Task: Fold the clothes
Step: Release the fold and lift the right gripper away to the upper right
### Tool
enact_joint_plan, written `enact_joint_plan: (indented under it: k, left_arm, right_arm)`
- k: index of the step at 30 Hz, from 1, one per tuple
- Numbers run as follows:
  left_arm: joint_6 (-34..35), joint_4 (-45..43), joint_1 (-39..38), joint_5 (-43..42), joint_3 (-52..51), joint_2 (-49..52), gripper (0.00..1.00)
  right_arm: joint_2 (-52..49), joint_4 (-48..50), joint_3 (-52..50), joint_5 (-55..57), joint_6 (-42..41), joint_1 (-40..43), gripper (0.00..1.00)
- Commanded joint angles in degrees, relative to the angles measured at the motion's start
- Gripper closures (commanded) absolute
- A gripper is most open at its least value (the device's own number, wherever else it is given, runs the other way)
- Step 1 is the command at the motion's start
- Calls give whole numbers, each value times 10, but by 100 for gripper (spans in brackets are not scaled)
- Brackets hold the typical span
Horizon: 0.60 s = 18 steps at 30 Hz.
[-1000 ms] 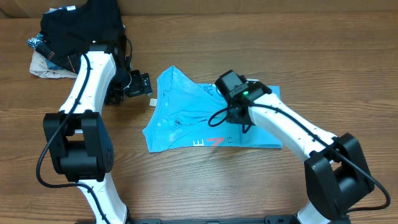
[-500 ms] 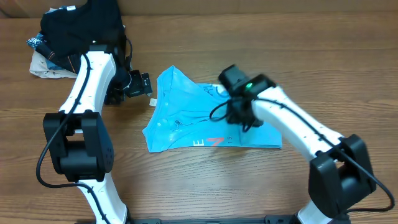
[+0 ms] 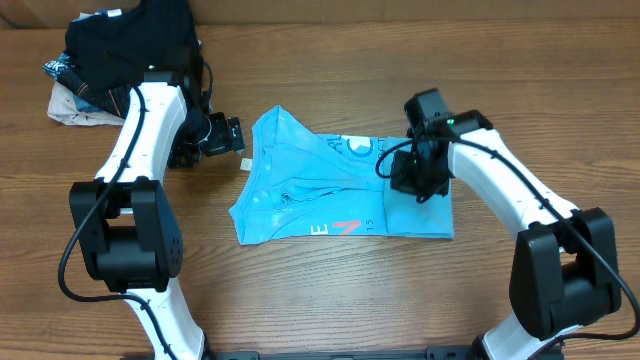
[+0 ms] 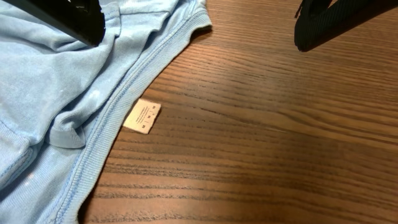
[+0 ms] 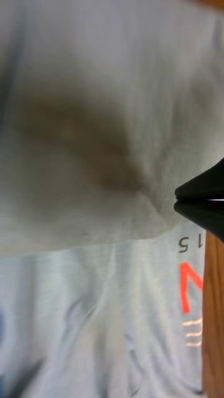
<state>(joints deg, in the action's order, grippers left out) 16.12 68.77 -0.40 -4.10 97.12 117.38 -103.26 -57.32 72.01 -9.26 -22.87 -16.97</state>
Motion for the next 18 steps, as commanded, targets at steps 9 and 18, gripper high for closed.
enact_joint_plan:
  k: [9, 18]
  left_arm:
    - [4, 2, -4, -4, 5, 3, 0]
    - [4, 2, -4, -4, 5, 3, 0]
  right_arm:
    - [3, 48, -99, -45, 4, 2, 96]
    - [18, -9, 0, -43, -11, 11, 96]
